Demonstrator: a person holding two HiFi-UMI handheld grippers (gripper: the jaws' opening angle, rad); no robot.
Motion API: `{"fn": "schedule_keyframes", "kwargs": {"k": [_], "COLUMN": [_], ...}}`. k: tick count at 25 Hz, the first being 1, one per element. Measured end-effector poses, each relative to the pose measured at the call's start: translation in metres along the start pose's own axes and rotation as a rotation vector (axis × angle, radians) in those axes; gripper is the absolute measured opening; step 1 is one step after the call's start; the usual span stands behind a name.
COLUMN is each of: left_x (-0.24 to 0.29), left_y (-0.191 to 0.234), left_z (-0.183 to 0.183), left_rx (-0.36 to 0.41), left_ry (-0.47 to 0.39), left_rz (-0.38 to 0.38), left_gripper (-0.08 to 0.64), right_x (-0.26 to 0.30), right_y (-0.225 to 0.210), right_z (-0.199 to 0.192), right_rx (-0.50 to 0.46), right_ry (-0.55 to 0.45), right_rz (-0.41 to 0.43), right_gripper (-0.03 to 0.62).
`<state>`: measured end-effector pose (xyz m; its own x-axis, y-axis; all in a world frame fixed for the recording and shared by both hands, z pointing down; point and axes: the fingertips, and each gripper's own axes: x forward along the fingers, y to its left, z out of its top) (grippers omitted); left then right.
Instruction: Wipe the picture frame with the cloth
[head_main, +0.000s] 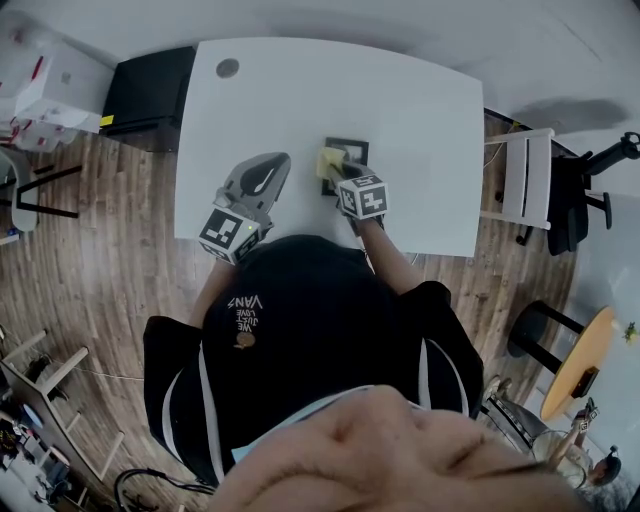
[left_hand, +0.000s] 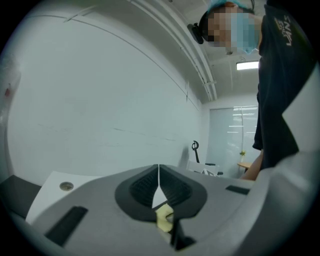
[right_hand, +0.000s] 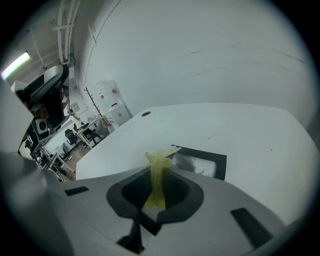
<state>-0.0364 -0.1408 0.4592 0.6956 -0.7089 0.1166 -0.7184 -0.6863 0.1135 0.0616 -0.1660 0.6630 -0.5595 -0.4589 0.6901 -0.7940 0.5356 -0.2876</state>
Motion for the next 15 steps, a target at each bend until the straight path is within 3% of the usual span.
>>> {"fn": "schedule_keyframes", "kwargs": {"k": [15], "left_x": [0.012], "left_y": [-0.011], "left_z": [-0.005], "left_rx": [-0.007], "left_ry": [0.008], "left_rz": [-0.036], "left_gripper": [0.016], "right_x": [-0.028], "right_y": [-0.045], "right_z": [-0.025], "right_rx": [0.048], "right_ry": [0.010], "right_rz": [-0.105], "right_gripper": [0.044]}}
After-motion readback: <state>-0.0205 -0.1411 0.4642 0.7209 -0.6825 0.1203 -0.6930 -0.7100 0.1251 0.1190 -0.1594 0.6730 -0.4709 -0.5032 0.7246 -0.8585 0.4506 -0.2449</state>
